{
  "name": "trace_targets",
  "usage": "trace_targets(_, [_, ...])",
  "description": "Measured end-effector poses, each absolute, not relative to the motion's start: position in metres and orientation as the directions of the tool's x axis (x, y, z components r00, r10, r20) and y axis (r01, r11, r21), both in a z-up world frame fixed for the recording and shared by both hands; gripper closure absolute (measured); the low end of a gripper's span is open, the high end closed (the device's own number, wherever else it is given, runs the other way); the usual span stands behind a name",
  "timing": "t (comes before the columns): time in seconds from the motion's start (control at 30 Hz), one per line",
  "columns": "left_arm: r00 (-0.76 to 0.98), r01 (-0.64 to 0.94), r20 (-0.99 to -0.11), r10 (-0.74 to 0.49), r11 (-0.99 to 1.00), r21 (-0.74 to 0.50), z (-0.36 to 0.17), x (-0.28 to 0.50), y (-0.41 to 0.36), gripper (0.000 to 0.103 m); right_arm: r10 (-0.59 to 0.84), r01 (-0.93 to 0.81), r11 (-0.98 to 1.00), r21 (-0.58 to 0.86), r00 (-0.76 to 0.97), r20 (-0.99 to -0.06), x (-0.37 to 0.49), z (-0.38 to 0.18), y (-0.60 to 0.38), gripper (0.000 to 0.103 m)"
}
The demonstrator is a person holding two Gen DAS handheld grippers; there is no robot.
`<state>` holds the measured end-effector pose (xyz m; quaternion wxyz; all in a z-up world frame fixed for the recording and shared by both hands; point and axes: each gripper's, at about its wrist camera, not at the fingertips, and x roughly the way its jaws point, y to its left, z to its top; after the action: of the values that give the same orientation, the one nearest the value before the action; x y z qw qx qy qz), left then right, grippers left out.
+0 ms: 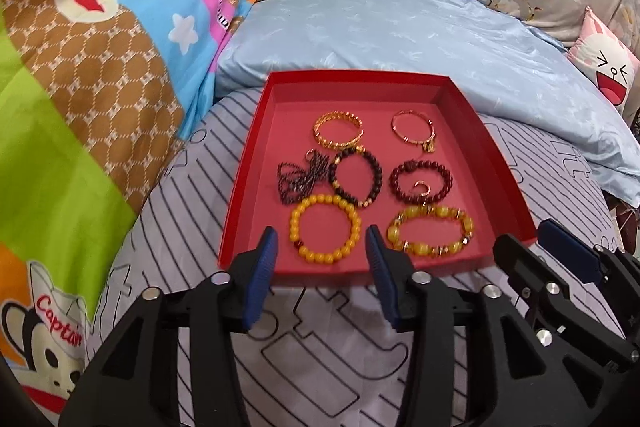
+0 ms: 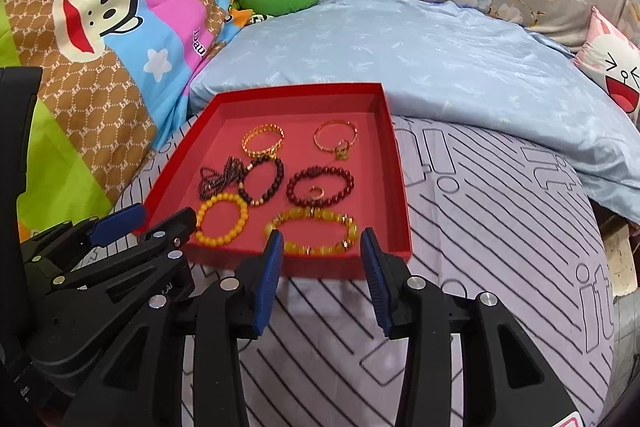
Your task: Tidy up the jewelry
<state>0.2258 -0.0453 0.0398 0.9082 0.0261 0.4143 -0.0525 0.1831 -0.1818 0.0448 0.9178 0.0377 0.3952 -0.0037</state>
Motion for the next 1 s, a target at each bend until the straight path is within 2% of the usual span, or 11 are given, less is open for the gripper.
trace_targets(0.1, [0.642,0.113,-0.763,-0.071,0.994,0.003,0.035,0.216,-0.043,0.055,0.020,0.040,0.997,0.065,0.681,-0.732,0.175,0.040,-0.182,0.056])
trace_targets(0.27, [0.641,0.091,-0.767,-0.039,0.996,0.026,0.029,0.201,-0.038,0.042,0.008,0.045,0.998,0.051,0.673,-0.740,0.163,0.033,-0.181,0.053])
trace_targets(0.57, [0.648,0.056,-0.762,-0.012,0.998,0.031,0.028,0.191,-0.027,0.023,-0.020,0.077,0.996,0.043,0.669,-0.743,0.153,0.032,-0.186,0.034])
trace_targets(0.73, [0.647,0.042,-0.762,-0.001,0.999,0.035,0.026,0.188,-0.023,0.015,-0.043,0.096,0.995,0.029,0.669,-0.742,0.151,0.032,-0.189,0.020])
trace_targets(1.0, [0.640,0.037,-0.768,0.001,0.999,0.033,0.024,0.186,-0.019,0.012,-0.051,0.092,0.996,0.013,0.662,-0.748,0.150,0.031,-0.189,0.018])
